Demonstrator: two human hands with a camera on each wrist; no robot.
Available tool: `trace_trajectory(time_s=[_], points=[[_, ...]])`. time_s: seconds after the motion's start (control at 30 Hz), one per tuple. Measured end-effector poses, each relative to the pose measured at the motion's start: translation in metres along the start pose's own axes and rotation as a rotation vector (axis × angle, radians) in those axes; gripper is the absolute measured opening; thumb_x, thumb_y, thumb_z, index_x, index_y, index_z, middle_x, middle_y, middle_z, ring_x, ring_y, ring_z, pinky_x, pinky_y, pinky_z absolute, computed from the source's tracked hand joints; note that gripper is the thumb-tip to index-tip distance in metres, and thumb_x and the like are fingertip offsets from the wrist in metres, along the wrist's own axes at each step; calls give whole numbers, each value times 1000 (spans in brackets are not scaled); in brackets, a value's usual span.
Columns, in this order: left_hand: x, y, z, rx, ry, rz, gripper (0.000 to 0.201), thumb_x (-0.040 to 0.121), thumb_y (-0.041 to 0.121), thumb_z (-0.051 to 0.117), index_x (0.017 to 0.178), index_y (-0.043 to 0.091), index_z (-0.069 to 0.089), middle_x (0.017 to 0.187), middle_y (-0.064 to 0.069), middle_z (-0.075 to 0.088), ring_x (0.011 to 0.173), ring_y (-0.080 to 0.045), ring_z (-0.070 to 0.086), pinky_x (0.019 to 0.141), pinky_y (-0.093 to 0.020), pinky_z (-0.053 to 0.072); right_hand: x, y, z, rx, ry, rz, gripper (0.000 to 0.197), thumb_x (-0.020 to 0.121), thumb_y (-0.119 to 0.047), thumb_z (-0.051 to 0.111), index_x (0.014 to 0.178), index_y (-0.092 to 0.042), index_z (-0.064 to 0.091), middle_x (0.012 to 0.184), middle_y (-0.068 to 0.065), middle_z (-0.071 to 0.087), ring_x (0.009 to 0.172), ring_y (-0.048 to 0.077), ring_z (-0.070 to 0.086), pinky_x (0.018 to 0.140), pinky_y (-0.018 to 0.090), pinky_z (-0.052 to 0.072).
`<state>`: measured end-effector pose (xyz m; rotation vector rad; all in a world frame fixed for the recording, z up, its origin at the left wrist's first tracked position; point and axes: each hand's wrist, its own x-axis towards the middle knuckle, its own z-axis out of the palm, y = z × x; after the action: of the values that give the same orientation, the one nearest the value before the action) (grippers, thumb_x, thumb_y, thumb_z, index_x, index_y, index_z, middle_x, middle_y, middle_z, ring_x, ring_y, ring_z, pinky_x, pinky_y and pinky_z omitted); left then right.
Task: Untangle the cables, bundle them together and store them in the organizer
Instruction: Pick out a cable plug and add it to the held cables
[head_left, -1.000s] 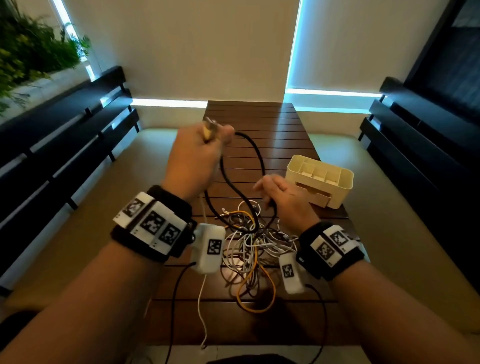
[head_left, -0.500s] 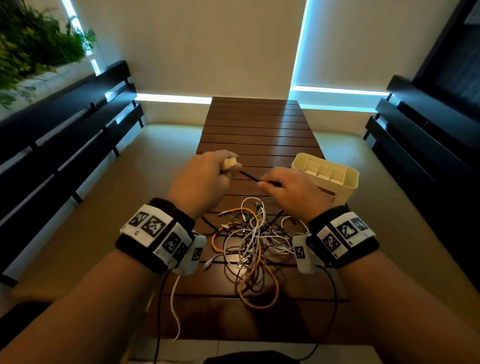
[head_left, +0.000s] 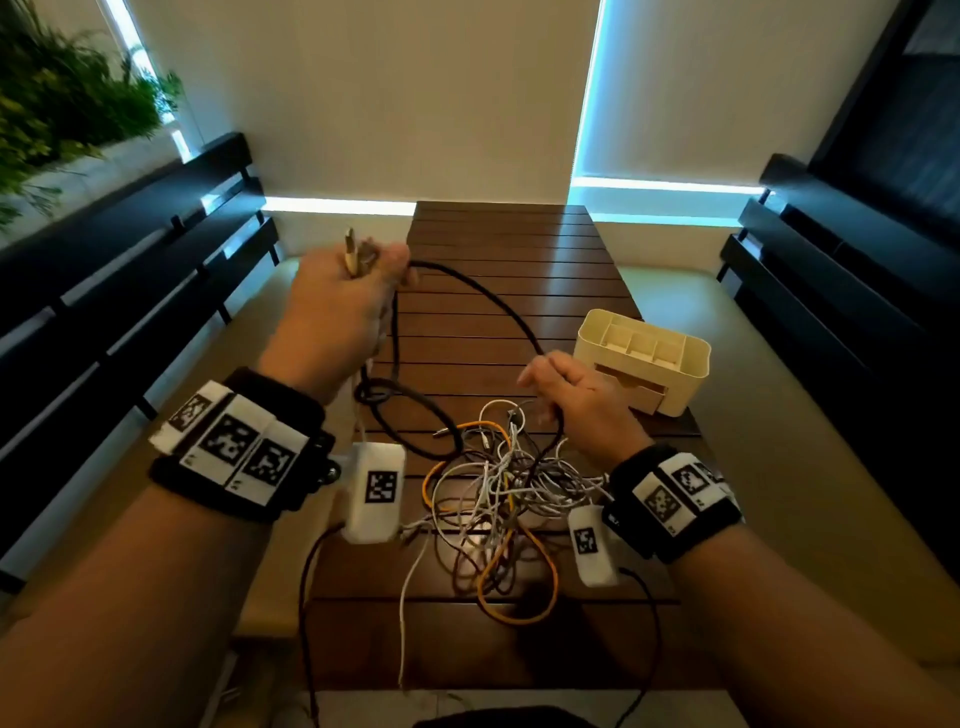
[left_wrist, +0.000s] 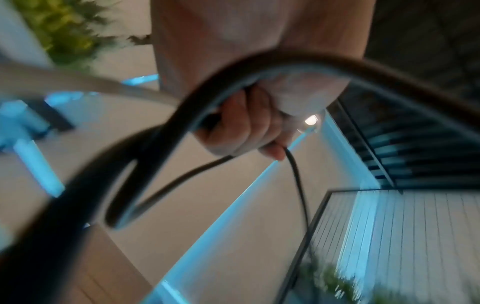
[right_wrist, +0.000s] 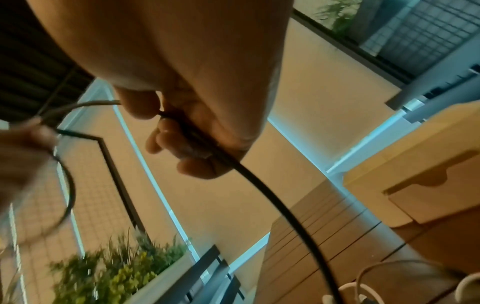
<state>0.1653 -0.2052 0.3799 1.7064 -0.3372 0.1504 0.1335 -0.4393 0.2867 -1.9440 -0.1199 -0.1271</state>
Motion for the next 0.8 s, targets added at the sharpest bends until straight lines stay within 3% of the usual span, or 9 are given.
trace_trajectory(time_s=[0.13,0.2,0.27,0.33,0.4,0.5,0.6,0.7,0.8], points=[[-4,-25,2,478,-95,-127,31,101,33,54,78,21,71,53,8,47,49,-10,39,51,-27,31,12,-7,-12,198,127,9,24,104,-35,44,99,-25,65,56,-11,41,50,10,34,49,30,27],[-8,-40,7,573,-131,-190,30,101,31,54,85,16,75,70,-6,62,61,-15,48,52,-27,32,16,-13,-17,159,153,-39,24,101,-44,45,96,-33,66,57,-11,39,49,10,31,47,32,25],[-11,-50,10,603,-135,-226,35,101,31,54,89,5,74,80,-18,62,67,-20,48,56,-29,31,17,-15,-20,131,160,-55,27,95,-51,46,91,-37,68,57,-12,41,50,11,33,49,34,27],[-15,-52,11,583,-113,-236,36,100,31,55,87,0,68,73,-12,54,64,-19,43,57,-29,33,17,-17,-22,-2,186,-64,28,98,-48,45,90,-35,69,58,-17,50,54,8,42,56,33,35],[-15,-52,9,475,-79,-235,34,99,36,58,74,12,57,67,-2,47,61,-17,41,59,-32,35,16,-17,-23,-158,198,-79,24,102,-37,48,92,-30,69,69,-16,60,64,1,52,62,24,41],[-13,-43,6,285,-21,-165,38,99,36,57,67,20,44,60,5,35,56,-15,32,62,-39,34,14,-10,-23,-304,145,-65,20,100,-34,53,93,-23,69,80,2,65,69,7,54,63,25,42],[-12,-30,18,317,15,17,21,98,26,60,81,14,65,65,1,50,59,-12,43,62,-29,41,12,-10,-16,-370,47,-65,16,100,-35,54,92,-28,67,79,-1,65,74,13,58,66,28,43],[-12,-26,41,370,-110,128,12,96,23,63,99,14,70,85,2,65,68,-1,52,62,-13,42,9,-23,-9,-331,15,-136,14,100,-31,55,95,-26,68,82,2,67,76,14,59,66,29,45],[-14,-36,57,425,-278,135,8,96,24,62,92,18,66,80,1,63,67,-9,53,61,-23,43,9,-37,-11,-289,66,-246,12,99,-29,58,90,-29,67,78,4,68,72,16,58,66,33,46]])
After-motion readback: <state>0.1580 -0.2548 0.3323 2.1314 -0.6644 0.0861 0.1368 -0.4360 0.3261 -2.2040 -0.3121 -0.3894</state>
